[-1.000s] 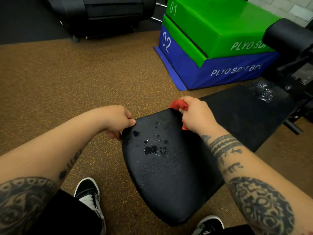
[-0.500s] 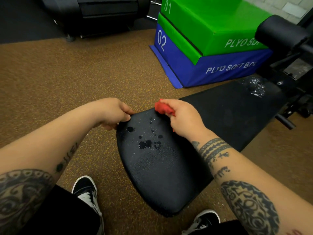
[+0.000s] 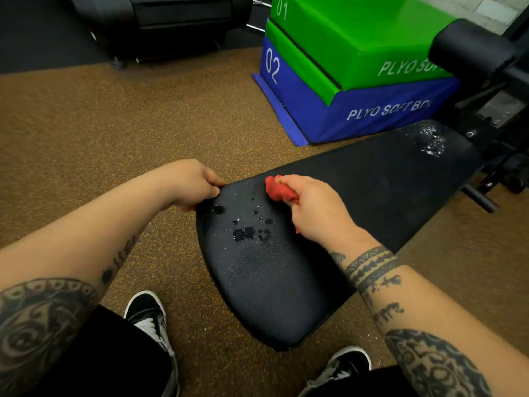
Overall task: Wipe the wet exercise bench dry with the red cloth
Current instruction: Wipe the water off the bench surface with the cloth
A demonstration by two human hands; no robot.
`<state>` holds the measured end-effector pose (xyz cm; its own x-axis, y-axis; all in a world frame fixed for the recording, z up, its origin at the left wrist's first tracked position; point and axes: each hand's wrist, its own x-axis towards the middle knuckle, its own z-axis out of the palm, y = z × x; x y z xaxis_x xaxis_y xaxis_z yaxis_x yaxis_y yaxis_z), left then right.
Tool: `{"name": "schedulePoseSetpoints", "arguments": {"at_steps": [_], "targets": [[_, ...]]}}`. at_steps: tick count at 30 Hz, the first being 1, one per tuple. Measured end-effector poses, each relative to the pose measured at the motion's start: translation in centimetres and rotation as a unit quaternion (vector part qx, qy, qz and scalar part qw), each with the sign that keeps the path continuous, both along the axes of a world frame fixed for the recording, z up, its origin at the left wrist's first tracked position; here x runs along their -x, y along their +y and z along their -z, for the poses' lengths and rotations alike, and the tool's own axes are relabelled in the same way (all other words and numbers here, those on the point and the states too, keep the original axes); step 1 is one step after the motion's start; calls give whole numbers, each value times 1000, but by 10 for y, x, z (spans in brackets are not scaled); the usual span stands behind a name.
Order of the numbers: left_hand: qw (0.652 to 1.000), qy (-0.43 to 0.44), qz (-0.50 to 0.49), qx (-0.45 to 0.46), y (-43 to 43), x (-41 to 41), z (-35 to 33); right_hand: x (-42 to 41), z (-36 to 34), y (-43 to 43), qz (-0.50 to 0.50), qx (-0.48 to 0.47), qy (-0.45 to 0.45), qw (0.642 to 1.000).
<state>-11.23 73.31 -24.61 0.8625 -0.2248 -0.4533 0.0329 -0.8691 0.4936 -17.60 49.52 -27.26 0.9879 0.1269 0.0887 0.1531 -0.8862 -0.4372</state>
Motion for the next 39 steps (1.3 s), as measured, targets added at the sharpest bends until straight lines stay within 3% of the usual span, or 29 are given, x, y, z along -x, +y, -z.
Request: {"name": "schedulePoseSetpoints", "arguments": {"at_steps": [3,5,9,11,13,15,18,22,24,27,30,33,34,39], "targets": [[1000,-6,-5,12,0,-2,2,18,-4,8,-41,-12,10,999],[1000,-7,-4,14,1,-3,4,31,-6,8,-46,-70,46,995],[1000,4,1,14,3,-3,4,41,-10,10,88,-232,66,966],[1000,-1,3,9,5,-1,6,45,-8,16,99,-179,18,979],[1000,-6,1,10,6,-1,8,54,-6,29,70,-38,-3,997],[1000,-11,1,11,6,-2,9,64,-7,44,64,39,8,997],[1000,-4,-8,30,7,-4,10,69,-10,61,72,-7,31,997],[997,32,-30,68,11,-4,10,56,-13,55,191,-235,63,951],[995,45,-37,85,13,-1,10,54,-12,51,215,-197,47,956],[991,54,-51,110,13,1,11,68,-12,70,154,-56,46,985],[991,55,-53,114,12,2,9,73,-9,88,130,-120,56,983],[991,60,-51,107,13,1,8,55,-8,79,202,-242,69,947],[991,63,-50,105,14,1,7,51,-9,74,215,-241,53,945],[988,80,-59,117,14,-1,8,66,-12,87,122,-25,43,991]]}}
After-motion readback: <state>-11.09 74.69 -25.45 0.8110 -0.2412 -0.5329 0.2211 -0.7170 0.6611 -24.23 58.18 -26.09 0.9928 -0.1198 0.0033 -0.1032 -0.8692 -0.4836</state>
